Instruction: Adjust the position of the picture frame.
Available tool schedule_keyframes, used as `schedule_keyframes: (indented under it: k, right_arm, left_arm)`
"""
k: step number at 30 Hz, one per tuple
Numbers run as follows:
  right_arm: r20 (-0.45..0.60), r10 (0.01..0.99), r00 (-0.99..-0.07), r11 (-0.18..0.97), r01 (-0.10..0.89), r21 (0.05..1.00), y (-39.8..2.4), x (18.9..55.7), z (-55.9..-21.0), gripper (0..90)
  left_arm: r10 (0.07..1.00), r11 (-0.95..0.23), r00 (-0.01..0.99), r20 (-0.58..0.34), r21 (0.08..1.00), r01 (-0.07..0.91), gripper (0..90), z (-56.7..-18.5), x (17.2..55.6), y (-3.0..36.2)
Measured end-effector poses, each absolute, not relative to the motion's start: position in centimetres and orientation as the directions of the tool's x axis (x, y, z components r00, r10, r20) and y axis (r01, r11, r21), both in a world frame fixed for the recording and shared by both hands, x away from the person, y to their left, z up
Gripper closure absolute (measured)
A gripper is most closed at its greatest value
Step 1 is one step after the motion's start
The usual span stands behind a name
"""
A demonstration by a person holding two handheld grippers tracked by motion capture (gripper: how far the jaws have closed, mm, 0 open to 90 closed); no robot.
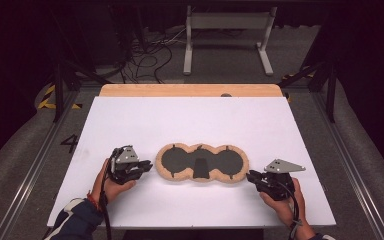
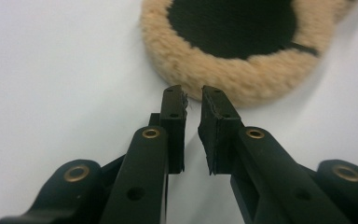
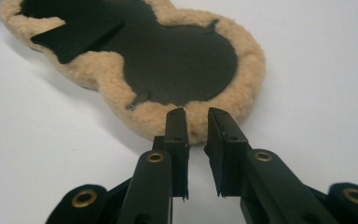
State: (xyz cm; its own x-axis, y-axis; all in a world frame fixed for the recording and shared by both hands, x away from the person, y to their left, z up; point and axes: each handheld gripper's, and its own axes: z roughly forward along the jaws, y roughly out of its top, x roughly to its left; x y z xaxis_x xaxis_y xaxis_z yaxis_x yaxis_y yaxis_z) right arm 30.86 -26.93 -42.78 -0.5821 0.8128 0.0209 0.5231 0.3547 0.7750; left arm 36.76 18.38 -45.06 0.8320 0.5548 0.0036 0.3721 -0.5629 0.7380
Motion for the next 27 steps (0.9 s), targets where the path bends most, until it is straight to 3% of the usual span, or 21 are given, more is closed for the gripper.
schedule_keyframes:
  k: [6, 13, 18, 27]
  right_arm:
    - [0.152, 0.760, -0.632, 0.290, 0.539, 0.791, -25.0, 30.8, -42.1, 76.9]
    - [0.200, 0.681, -0.705, 0.363, 0.562, 0.743, -20.2, 32.4, -43.0, 76.3]
    - [0.257, 0.673, -0.694, 0.346, 0.602, 0.720, -18.9, 33.5, -43.5, 79.5]
    - [0.296, 0.662, -0.689, 0.370, 0.643, 0.670, -18.5, 34.1, -44.6, 76.7]
  left_arm:
    - [0.515, -0.566, 0.857, -0.021, 0.743, 0.358, 81.0, -45.1, 34.4, 18.7]
    - [0.487, -0.580, 0.873, -0.036, 0.733, 0.354, 83.6, -45.6, 33.9, 17.9]
    - [0.465, -0.599, 0.885, -0.032, 0.725, 0.341, 84.1, -45.8, 34.1, 16.9]
    - [0.463, -0.613, 0.886, -0.034, 0.709, 0.348, 83.9, -46.2, 35.1, 15.6]
